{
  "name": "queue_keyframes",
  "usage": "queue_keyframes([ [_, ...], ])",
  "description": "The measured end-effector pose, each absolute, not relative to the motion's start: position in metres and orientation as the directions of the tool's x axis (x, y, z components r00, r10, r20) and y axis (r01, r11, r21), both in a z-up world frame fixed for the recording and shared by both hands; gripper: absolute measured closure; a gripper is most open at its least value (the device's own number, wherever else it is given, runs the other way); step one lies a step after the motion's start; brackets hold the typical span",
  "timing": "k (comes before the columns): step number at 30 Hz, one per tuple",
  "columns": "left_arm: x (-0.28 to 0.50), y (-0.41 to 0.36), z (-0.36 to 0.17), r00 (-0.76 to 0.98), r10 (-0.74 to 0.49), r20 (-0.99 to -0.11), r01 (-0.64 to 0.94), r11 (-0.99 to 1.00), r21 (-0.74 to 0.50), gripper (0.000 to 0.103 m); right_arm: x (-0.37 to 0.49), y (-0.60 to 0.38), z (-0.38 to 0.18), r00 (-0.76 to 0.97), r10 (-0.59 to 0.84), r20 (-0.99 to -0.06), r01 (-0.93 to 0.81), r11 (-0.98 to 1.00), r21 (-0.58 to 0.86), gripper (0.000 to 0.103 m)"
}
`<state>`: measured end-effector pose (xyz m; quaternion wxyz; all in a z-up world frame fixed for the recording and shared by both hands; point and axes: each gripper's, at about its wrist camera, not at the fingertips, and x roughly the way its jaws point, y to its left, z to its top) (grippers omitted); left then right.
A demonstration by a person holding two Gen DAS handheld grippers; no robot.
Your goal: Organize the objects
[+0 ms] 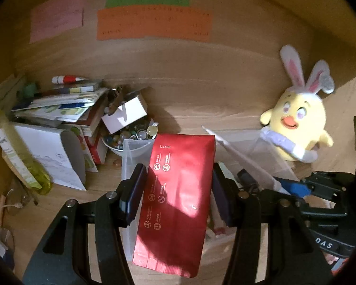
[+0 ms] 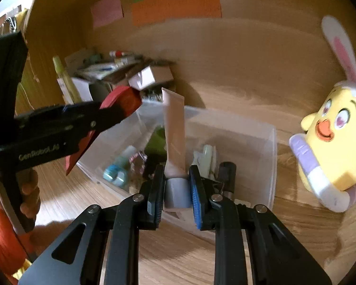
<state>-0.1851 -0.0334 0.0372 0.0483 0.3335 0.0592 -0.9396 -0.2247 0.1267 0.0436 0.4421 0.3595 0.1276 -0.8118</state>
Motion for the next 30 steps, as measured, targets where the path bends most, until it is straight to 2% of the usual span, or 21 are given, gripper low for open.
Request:
queue_keyframes([
  [5,-0.205,-0.029,0.023,-0.751,-0.071,-0.657,0.134,-0.99,-0.045,0.049,-0.24,0.125,0.027,-0.328,-0.59,-0.738,0.813,-0.573,0.098,0.084],
  [16,-0.216,-0.02,0.003,-0.709,-0.033,-0.704,0.094,-0.994,-0.048,0.048,-0.254,0.123,0.013,-0.343,-0.528,-0.777,0.8,-0.597,0.053,0.083],
  [19,-0.213,-0.019,0.005,-0.71,-0.016,-0.704,0.081,-0.995,-0.059,0.048,-0.255,0.125,0.015,-0.345,-0.521,-0.781,0.794,-0.606,0.053,0.079],
  [27,-0.186,-0.015,0.024,-0.748,0.026,-0.663,0.041,-0.996,-0.086,0.048,-0.236,0.137,0.038,-0.379,-0.552,-0.743,0.789,-0.612,0.053,0.076],
  [30,-0.17,-0.014,0.032,-0.768,0.033,-0.64,0.032,-0.996,-0.089,0.047,-0.222,0.144,0.05,-0.413,-0.565,-0.714,0.779,-0.626,0.045,0.07],
])
